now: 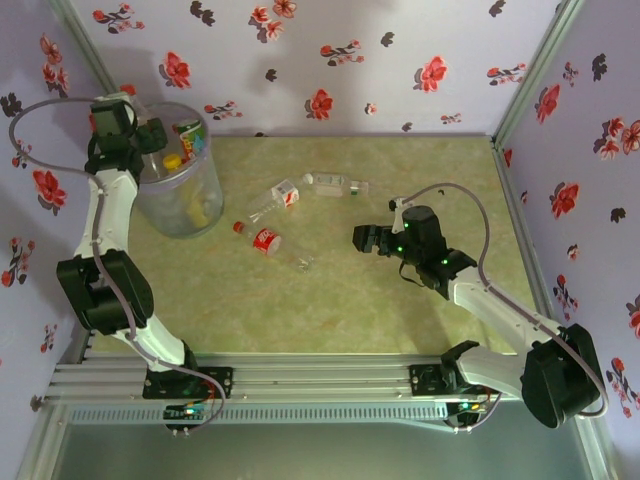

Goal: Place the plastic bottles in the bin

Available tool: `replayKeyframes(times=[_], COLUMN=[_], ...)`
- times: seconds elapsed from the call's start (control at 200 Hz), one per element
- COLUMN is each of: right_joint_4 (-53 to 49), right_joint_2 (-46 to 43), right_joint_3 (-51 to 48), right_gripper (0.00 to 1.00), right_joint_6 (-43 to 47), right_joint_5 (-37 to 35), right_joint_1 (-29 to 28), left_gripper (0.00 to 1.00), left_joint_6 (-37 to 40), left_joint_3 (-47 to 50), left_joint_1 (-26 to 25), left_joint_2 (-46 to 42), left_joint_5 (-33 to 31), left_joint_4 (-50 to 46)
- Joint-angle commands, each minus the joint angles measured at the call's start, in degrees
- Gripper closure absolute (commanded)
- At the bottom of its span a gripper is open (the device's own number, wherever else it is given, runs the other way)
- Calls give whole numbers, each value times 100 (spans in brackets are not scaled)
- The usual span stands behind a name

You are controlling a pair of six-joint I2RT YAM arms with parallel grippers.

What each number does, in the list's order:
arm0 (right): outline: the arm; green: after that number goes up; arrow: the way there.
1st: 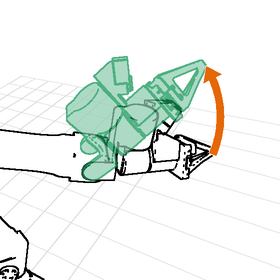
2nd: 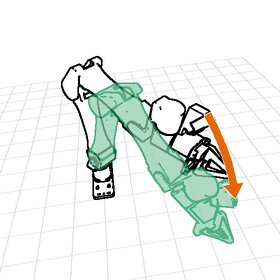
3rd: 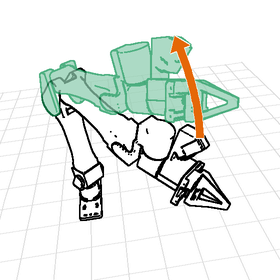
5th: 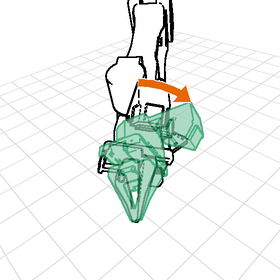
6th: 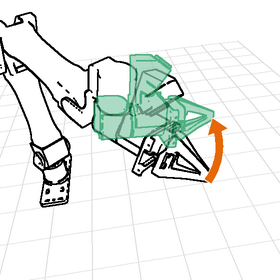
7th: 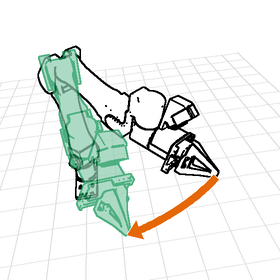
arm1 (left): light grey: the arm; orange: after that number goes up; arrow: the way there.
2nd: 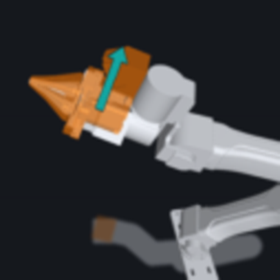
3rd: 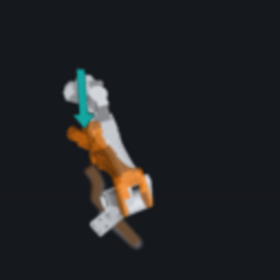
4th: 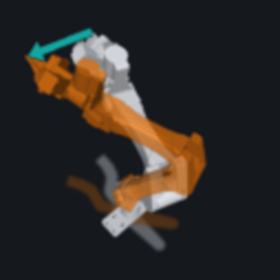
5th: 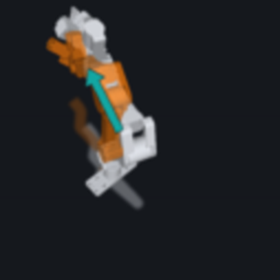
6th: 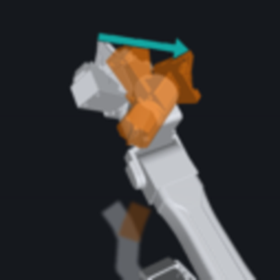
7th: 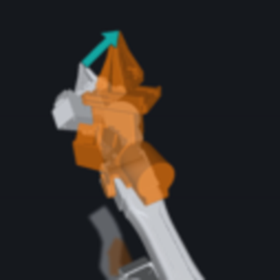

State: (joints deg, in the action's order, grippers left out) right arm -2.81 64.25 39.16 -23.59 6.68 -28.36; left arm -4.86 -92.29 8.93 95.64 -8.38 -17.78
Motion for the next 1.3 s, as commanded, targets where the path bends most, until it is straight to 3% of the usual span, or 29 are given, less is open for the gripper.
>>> replayKeyframes(times=[0.0, 0.095, 0.23, 0.33, 0.4, 0.525, 0.82, 1.025, 1.29], right_joint_4=[40, 68, 105, 80, 52, 37, 6, -3, 17], right_joint_2=[30, 70, 93, 99, 108, 136, 141, 126, 159], right_joint_3=[35, 32, 38, 47, 41, 61, 68, 58, 71], right_gripper=[1, 1, 1, 1, 1, 1, 1, 1, 1], right_joint_6=[79, 52, 22, 38, 57, 66, 66, 76, 74], right_joint_5=[102, 139, 159, 146, 135, 148, 144, 150, 152], right_joint_1=[48, 49, 50, 50, 50, 47, 50, 50, 50], left_gripper=[7, 9, 28, 34, 33, 19, 22, 46, 68], left_joint_6=[240, 232, 220, 179, 196, 91, 140, 212, 252], left_joint_3=[-455, -690, -782, -616, -515, -554, -795, -825, -463], left_joint_1=[-29, -29, -45, -84, -139, -181, -311, -337, -410], left_joint_2=[-10, 62, 260, 311, 358, 548, 956, 1068, 667], left_joint_5=[-24, -23, -22, 51, 281, 718, 449, -289, -31], left_joint_4=[-277, -330, -415, -326, -274, -381, -727, -1009, -597])
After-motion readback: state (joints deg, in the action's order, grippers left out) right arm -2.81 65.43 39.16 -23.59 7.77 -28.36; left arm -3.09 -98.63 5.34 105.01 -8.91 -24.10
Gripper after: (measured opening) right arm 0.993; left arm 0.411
